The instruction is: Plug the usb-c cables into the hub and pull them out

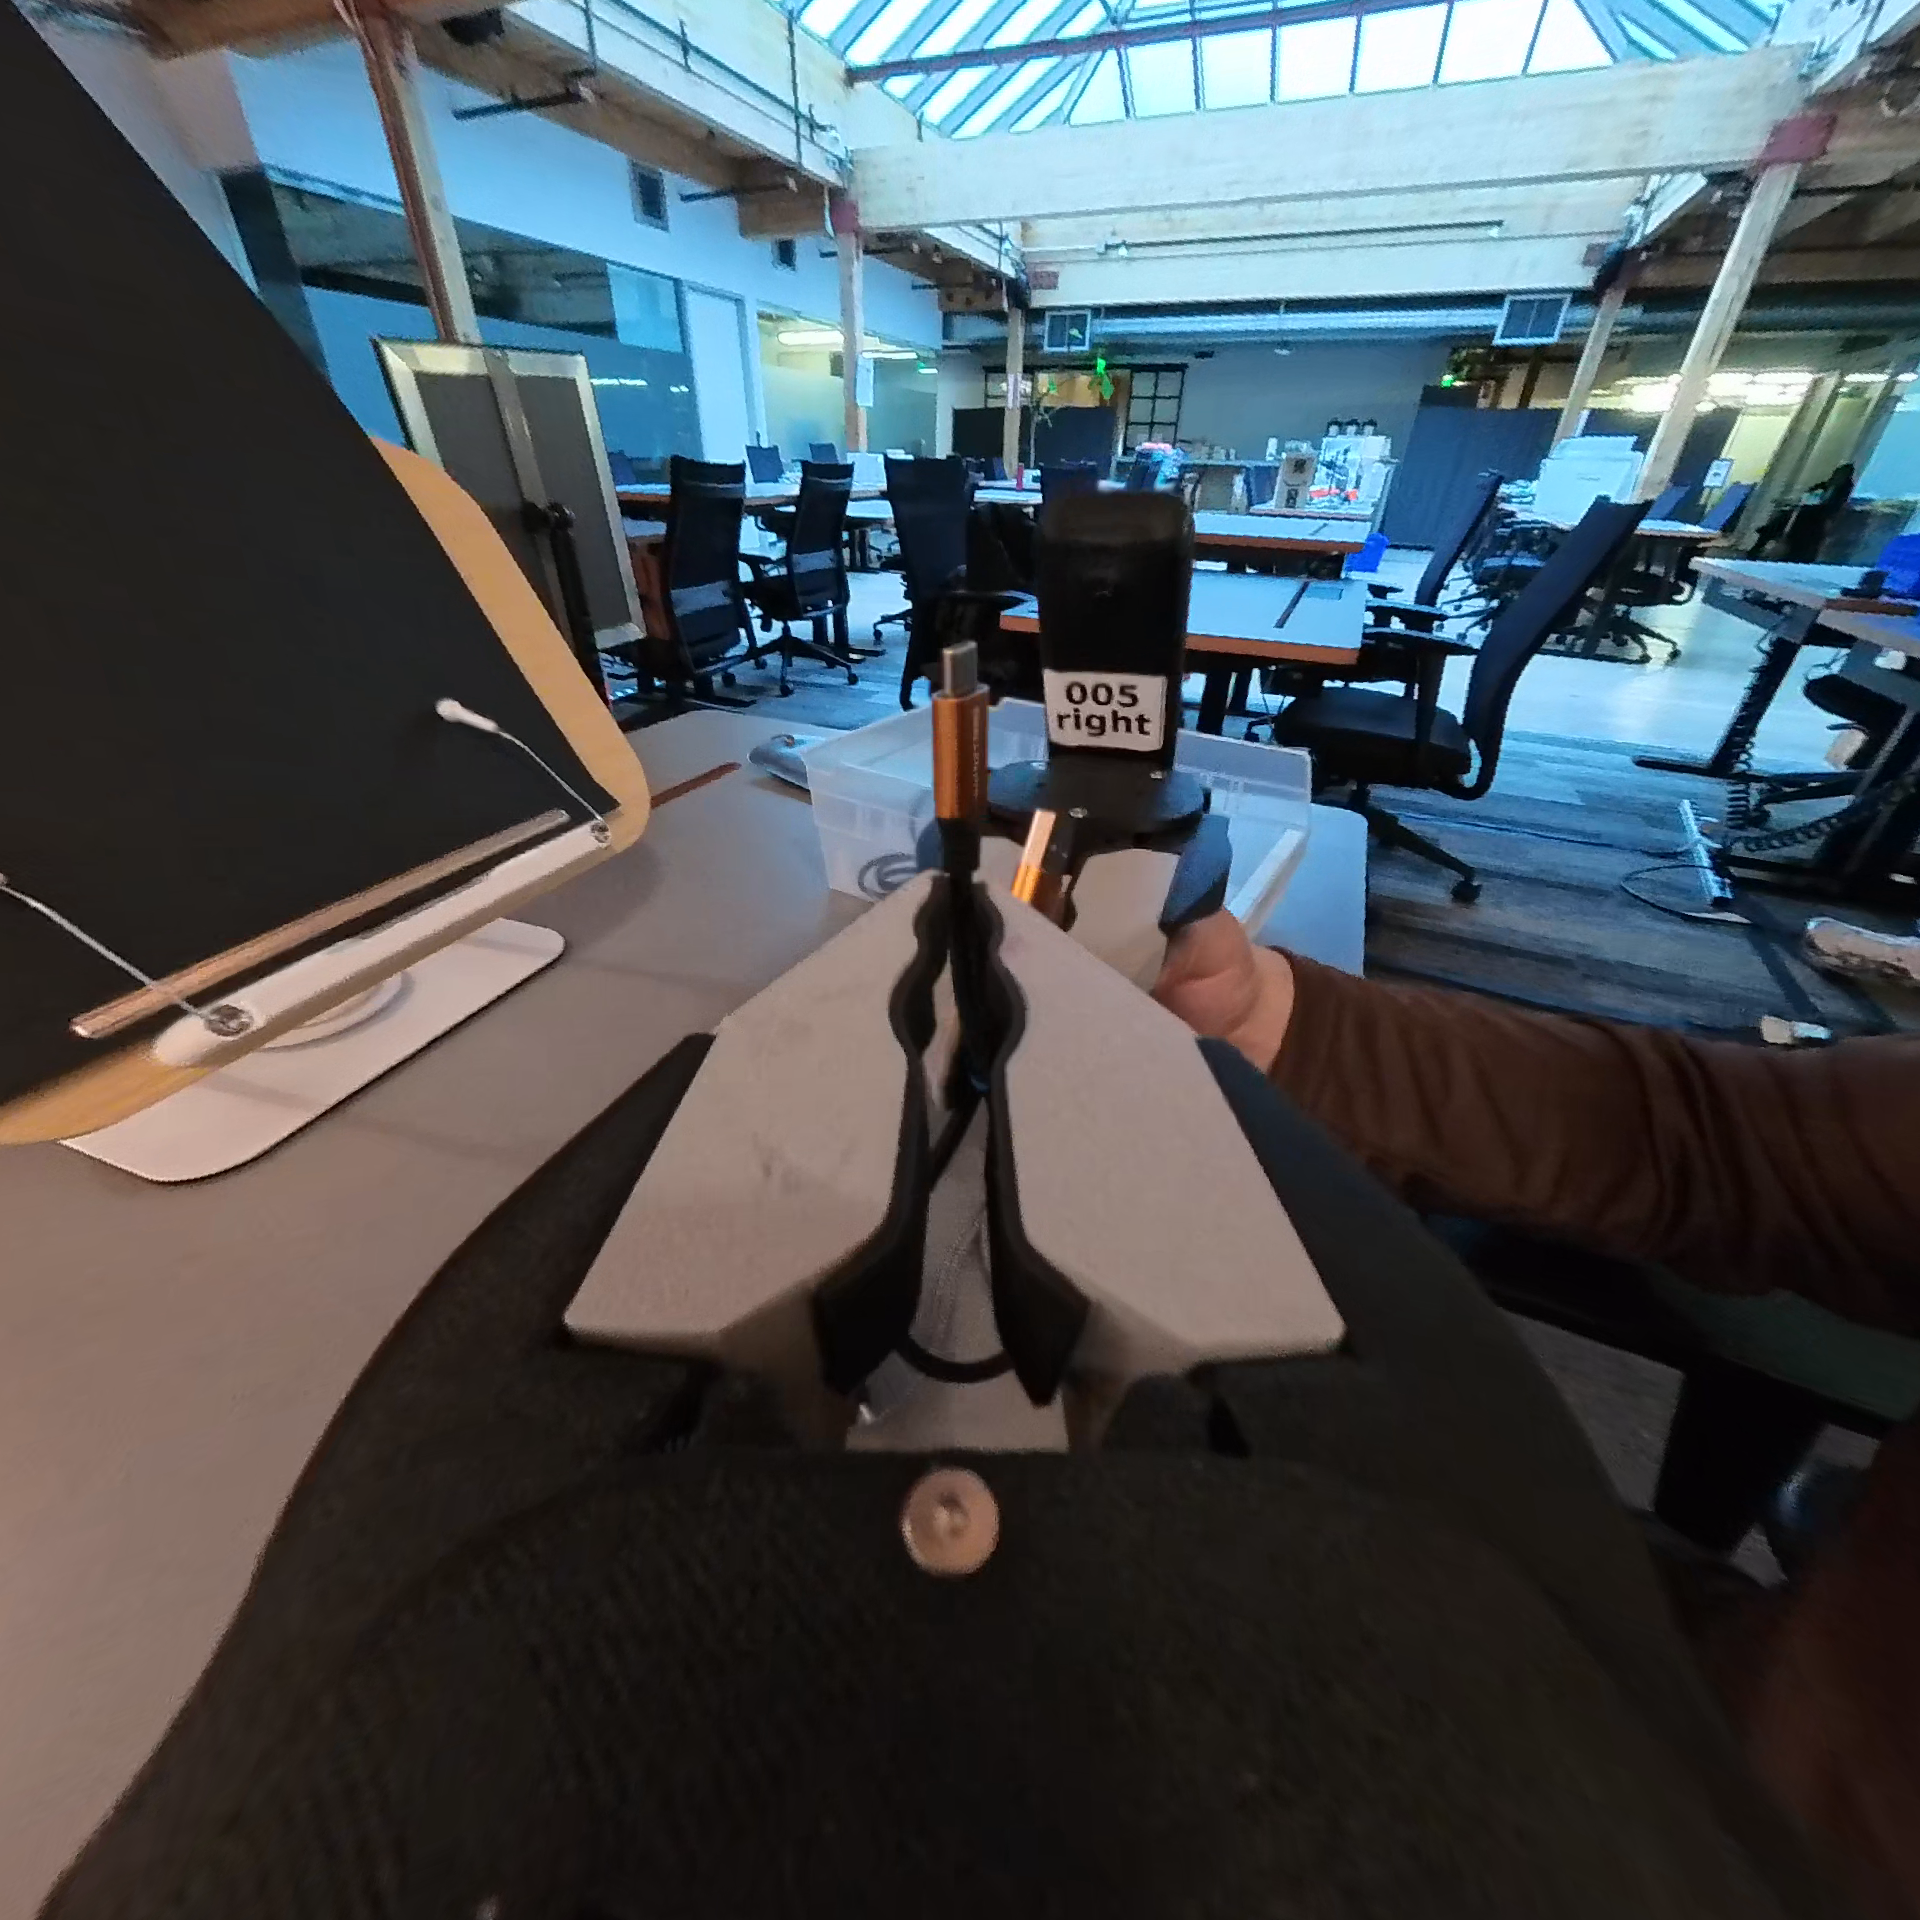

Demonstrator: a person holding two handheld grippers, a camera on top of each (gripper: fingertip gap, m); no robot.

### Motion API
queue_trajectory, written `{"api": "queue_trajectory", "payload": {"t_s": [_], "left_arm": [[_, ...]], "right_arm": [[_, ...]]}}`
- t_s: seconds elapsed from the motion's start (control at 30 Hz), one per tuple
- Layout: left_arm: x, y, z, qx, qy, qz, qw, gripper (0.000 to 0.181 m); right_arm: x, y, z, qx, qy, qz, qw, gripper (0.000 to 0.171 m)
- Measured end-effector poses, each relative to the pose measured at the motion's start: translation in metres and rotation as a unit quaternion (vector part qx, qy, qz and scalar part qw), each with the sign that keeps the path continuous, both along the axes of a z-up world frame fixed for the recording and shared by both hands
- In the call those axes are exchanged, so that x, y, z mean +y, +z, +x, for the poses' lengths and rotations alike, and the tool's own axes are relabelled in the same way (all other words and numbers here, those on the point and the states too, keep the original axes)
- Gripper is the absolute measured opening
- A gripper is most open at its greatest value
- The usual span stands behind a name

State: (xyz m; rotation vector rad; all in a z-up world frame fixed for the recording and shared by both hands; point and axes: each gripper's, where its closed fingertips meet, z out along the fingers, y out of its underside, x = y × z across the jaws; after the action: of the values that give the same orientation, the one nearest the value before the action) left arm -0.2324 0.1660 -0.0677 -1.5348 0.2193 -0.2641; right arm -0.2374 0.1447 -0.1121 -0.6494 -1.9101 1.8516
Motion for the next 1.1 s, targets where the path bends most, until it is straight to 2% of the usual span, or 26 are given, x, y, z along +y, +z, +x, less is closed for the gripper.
{"api": "queue_trajectory", "payload": {"t_s": [0.23, 0.5, 0.77, 0.8, 0.87, 0.93, 1.1], "left_arm": [[-0.005, 0.017, -0.013, 0.008, 0.037, 0.026, 0.999, 0.0], [-0.007, 0.017, -0.035, -0.015, 0.086, 0.035, 0.996, 0.0], [0.001, 0.007, -0.039, -0.023, 0.095, 0.02, 0.995, 0.001], [0.002, 0.005, -0.042, -0.018, 0.102, 0.021, 0.994, 0.001], [0.001, 0.004, -0.043, -0.021, 0.098, 0.019, 0.995, 0.0], [0.0, 0.001, -0.044, -0.021, 0.098, 0.013, 0.995, 0.0], [0.006, -0.011, -0.032, 0.012, 0.088, -0.001, 0.996, 0.0]], "right_arm": [[0.002, -0.008, -0.003, -0.013, -0.004, 0.013, 1.0, 0.006], [0.003, -0.015, -0.005, -0.033, -0.007, 0.017, 0.999, 0.006], [0.01, -0.02, -0.004, -0.076, -0.001, 0.013, 0.997, 0.008], [0.015, -0.016, -0.003, -0.078, -0.002, -0.003, 0.997, 0.008], [0.026, -0.001, 0.001, -0.068, -0.001, -0.045, 0.997, 0.025], [0.039, 0.016, 0.006, -0.048, -0.006, -0.079, 0.996, 0.026], [0.06, 0.037, 0.008, -0.007, -0.064, -0.085, 0.994, 0.031]]}}
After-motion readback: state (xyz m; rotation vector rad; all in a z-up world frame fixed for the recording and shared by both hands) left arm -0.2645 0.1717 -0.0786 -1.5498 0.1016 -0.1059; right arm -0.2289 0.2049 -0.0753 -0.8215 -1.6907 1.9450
